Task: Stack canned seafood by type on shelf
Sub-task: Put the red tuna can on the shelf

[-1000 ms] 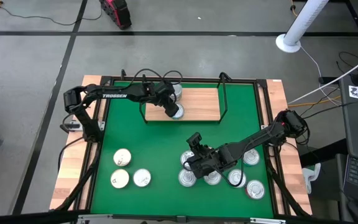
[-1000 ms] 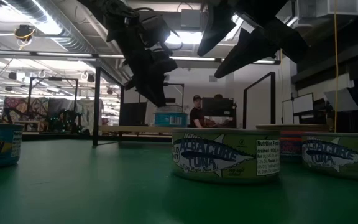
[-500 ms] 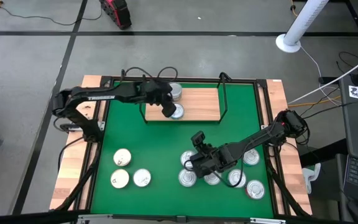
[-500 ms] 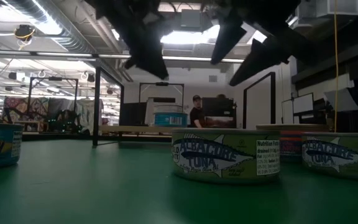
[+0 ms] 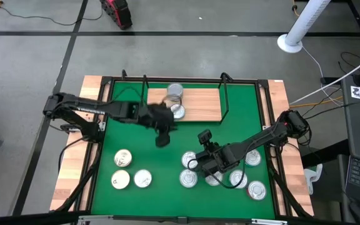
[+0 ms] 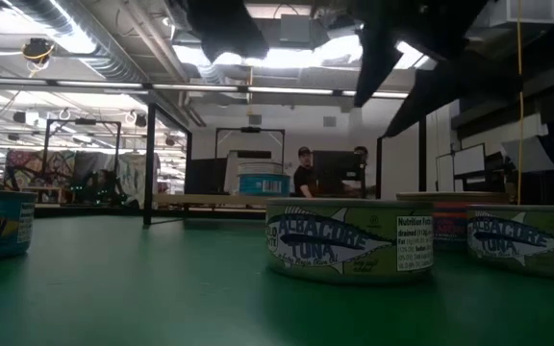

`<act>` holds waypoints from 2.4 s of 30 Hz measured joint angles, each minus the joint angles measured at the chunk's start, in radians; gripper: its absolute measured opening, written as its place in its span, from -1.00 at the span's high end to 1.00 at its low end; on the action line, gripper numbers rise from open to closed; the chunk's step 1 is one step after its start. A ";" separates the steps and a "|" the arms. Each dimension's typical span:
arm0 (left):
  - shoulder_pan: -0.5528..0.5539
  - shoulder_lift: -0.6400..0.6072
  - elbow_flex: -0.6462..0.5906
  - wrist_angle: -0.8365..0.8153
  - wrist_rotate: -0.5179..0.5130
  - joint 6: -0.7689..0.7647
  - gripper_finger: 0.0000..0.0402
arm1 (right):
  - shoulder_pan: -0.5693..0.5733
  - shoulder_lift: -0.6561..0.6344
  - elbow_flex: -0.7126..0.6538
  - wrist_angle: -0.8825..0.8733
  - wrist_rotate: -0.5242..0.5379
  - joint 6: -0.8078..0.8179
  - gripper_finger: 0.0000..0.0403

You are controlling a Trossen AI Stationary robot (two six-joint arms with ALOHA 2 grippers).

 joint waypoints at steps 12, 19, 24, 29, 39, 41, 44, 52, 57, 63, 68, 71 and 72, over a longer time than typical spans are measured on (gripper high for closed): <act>-0.254 0.137 0.000 0.267 0.000 0.211 0.63 | 0.092 -0.129 0.000 -0.151 -0.086 0.285 -0.34; -0.293 0.268 0.000 0.311 -0.001 0.245 0.63 | 0.158 -0.129 -0.019 -0.083 -0.158 0.312 -0.34; -0.297 0.338 0.000 0.307 -0.003 0.284 0.63 | 0.162 -0.129 -0.058 0.023 -0.207 0.312 -0.34; -0.297 0.391 0.000 0.306 -0.003 0.361 0.63 | 0.155 -0.128 -0.108 0.156 -0.235 0.282 -0.34; -0.295 0.458 -0.002 0.283 -0.043 0.506 0.63 | 0.125 -0.128 -0.186 0.374 -0.260 0.200 -0.34; -0.294 0.462 -0.002 0.294 -0.069 0.514 0.63 | 0.114 -0.128 -0.195 0.389 -0.267 0.183 -0.34; -0.289 0.469 -0.002 0.285 -0.088 0.518 0.63 | 0.096 -0.128 -0.211 0.435 -0.269 0.168 -0.34; -0.273 0.490 -0.002 0.272 -0.094 0.525 0.63 | 0.061 -0.127 -0.233 0.494 -0.321 0.143 -0.34; -0.273 0.518 0.000 0.270 -0.098 0.534 0.63 | 0.063 -0.127 -0.233 0.506 -0.321 0.121 -0.34; -0.272 0.527 0.002 0.279 -0.109 0.585 0.65 | 0.064 -0.127 -0.233 0.517 -0.322 0.120 -0.34; -0.270 0.527 0.002 0.276 -0.164 0.587 0.89 | 0.064 -0.127 -0.233 0.528 -0.322 0.120 -0.34; -0.264 0.527 0.002 0.276 -0.168 0.570 0.97 | 0.064 -0.127 -0.233 0.528 -0.322 0.120 -0.34; -0.262 0.527 0.002 0.276 -0.167 0.557 0.96 | 0.063 -0.127 -0.233 0.528 -0.321 0.120 -0.34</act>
